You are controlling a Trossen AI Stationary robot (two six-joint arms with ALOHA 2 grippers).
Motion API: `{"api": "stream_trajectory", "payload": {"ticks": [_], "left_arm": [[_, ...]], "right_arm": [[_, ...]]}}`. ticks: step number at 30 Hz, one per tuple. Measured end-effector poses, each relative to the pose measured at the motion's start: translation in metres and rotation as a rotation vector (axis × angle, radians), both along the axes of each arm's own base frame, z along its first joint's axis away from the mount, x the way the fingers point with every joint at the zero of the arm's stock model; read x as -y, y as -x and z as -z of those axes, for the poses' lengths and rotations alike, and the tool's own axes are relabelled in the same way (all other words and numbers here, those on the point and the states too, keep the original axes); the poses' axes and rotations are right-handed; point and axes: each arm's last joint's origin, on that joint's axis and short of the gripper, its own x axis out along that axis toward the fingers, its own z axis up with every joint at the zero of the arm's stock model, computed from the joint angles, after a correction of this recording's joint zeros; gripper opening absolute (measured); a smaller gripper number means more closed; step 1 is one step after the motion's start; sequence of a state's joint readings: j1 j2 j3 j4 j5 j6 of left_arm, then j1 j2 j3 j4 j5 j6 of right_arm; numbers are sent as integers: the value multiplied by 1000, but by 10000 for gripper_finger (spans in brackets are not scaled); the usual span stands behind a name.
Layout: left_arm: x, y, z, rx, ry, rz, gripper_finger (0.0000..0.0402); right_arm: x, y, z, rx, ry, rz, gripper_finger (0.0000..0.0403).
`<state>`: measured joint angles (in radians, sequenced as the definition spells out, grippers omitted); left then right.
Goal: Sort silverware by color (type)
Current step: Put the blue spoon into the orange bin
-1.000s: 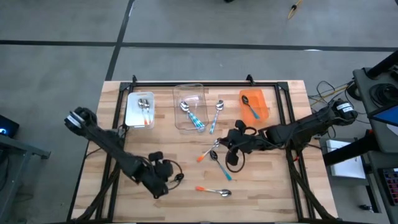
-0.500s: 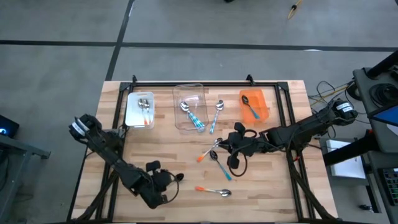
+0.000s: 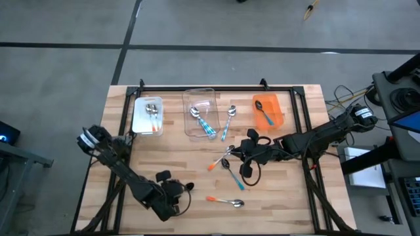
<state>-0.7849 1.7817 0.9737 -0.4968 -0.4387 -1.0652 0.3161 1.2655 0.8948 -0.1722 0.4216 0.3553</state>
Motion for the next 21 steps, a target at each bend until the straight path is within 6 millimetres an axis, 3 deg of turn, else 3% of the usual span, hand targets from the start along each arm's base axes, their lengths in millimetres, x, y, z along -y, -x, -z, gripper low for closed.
{"api": "stream_trajectory", "payload": {"ticks": [10,21], "left_arm": [[2,-2,12,-15,-19,5,152],[2,-2,12,-19,-19,6,23]], "right_arm": [[0,0,0,1,-1,0,34],[0,0,1,1,-3,2,34]]}}
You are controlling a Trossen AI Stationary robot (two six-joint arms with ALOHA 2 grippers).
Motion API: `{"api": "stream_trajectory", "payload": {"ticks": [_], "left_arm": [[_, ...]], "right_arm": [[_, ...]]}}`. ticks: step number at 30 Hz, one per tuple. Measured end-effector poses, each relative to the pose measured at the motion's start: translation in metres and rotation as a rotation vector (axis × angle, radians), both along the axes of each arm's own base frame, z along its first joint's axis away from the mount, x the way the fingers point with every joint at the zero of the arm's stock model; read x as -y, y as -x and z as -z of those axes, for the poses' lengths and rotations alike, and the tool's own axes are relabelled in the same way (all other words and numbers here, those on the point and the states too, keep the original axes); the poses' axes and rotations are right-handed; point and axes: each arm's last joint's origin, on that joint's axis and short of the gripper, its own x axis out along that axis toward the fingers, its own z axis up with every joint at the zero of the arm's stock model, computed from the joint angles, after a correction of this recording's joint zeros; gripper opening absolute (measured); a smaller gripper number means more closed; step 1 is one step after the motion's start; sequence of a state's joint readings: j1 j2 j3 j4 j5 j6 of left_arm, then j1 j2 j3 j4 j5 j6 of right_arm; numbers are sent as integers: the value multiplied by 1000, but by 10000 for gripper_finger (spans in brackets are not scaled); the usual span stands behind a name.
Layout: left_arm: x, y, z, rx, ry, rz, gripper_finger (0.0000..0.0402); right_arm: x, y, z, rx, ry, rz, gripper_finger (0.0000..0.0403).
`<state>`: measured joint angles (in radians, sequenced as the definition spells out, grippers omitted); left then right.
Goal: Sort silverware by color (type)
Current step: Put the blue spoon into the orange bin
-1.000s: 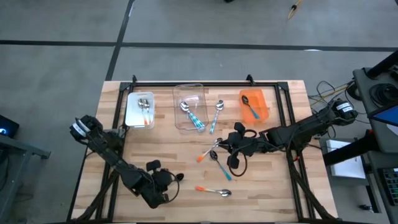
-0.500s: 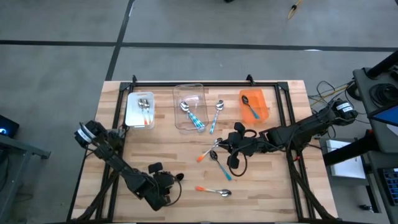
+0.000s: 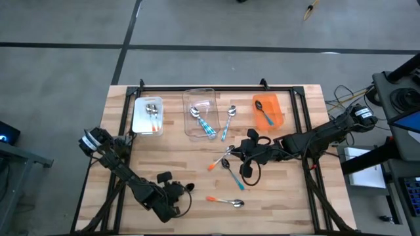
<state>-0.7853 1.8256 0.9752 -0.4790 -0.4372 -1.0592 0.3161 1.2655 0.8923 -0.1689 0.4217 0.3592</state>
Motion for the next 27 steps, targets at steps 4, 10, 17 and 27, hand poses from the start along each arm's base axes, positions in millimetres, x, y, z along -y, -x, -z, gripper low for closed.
{"api": "stream_trajectory", "payload": {"ticks": [4,10,17,27], "left_arm": [[-1,0,0,-2,-8,1,6],[-5,3,-5,21,-52,0,2],[-15,1,-36,131,-145,5,1],[-52,-21,-93,278,-597,30,0]], "right_arm": [[0,1,5,-8,3,0,34],[1,2,10,-7,2,0,34],[0,2,9,9,-3,0,34],[1,-2,2,99,49,45,34]]}}
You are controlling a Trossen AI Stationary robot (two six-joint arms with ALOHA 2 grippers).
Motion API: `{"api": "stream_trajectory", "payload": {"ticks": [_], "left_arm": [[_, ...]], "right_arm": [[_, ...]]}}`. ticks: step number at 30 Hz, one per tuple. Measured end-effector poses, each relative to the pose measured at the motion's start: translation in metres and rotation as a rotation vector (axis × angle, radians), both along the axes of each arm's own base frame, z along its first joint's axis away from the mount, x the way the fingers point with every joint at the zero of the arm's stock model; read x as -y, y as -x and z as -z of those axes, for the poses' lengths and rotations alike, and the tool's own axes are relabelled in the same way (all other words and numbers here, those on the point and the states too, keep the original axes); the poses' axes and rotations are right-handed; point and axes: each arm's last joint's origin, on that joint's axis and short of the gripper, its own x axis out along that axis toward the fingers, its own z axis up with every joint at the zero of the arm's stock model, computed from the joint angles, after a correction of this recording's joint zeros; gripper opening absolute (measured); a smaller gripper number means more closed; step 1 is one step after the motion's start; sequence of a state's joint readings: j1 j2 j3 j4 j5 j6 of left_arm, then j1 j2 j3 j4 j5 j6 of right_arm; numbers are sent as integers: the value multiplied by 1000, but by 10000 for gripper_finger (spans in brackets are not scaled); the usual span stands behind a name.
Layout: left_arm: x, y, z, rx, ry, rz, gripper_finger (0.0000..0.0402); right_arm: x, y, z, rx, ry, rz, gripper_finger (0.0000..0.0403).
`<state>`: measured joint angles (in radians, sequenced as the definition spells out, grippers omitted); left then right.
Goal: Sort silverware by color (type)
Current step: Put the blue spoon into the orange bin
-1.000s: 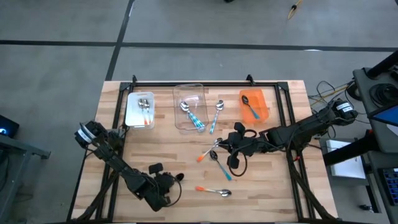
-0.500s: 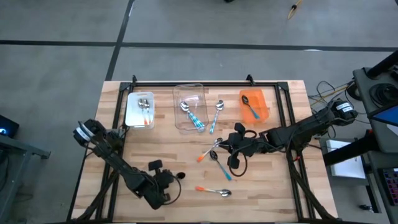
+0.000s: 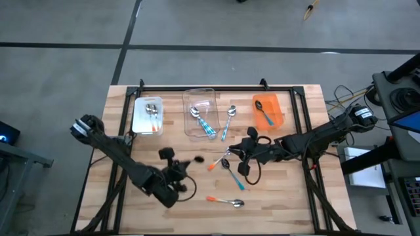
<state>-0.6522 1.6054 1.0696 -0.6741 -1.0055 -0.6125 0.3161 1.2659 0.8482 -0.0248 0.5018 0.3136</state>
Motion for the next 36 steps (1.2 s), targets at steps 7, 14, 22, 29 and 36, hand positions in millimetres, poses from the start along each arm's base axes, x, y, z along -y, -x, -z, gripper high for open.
{"api": "stream_trajectory", "payload": {"ticks": [7,14,22,29,36], "left_arm": [[-25,-21,-38,158,-331,-181,0],[-32,-38,-51,184,-318,-235,0],[-28,-48,-56,252,-266,-256,0],[-29,-51,-54,297,-234,-272,0],[-31,-55,-54,328,-213,-290,0]], "right_arm": [[-1,-3,-1,171,48,-39,34],[4,7,3,460,98,9,34],[11,13,2,570,81,43,34],[8,8,-10,590,134,6,40],[4,-6,-17,591,163,3,111]]}}
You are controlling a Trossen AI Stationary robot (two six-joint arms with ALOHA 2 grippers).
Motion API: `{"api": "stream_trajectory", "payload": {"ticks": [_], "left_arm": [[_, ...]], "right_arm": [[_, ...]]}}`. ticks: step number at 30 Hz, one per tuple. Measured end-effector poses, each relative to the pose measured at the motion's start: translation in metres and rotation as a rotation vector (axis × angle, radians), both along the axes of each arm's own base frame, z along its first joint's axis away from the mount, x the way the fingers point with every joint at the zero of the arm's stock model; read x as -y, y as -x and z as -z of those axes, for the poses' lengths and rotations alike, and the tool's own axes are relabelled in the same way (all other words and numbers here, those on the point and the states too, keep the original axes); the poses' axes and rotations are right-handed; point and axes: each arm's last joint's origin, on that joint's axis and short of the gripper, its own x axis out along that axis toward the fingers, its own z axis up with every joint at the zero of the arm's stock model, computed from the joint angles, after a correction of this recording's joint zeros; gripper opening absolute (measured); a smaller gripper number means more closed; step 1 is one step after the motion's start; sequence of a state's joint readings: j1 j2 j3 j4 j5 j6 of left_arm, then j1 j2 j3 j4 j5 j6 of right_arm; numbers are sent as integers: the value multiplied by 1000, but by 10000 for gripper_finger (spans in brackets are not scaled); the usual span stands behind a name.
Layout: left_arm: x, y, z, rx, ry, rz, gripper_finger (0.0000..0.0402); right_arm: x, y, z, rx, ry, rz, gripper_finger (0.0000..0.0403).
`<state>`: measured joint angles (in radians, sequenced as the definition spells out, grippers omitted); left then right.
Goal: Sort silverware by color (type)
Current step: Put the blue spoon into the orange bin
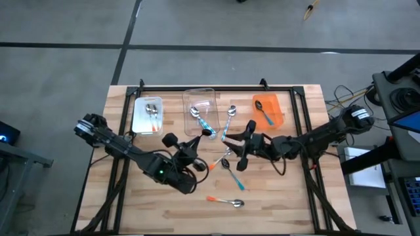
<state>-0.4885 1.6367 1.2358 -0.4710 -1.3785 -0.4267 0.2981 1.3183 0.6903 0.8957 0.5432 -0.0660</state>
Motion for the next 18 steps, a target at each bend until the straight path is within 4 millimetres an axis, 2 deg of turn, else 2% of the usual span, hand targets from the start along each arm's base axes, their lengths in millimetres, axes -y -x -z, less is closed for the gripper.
{"api": "stream_trajectory", "payload": {"ticks": [5,9,18], "left_arm": [[-1,-1,0,2,1,-2,0],[-1,-1,0,2,0,-2,0],[-1,-1,0,5,2,-2,0]], "right_arm": [[-1,-21,-3,-4,12,25,174],[2,-34,-5,-1,9,50,209],[11,-52,-10,23,-27,71,223]]}}
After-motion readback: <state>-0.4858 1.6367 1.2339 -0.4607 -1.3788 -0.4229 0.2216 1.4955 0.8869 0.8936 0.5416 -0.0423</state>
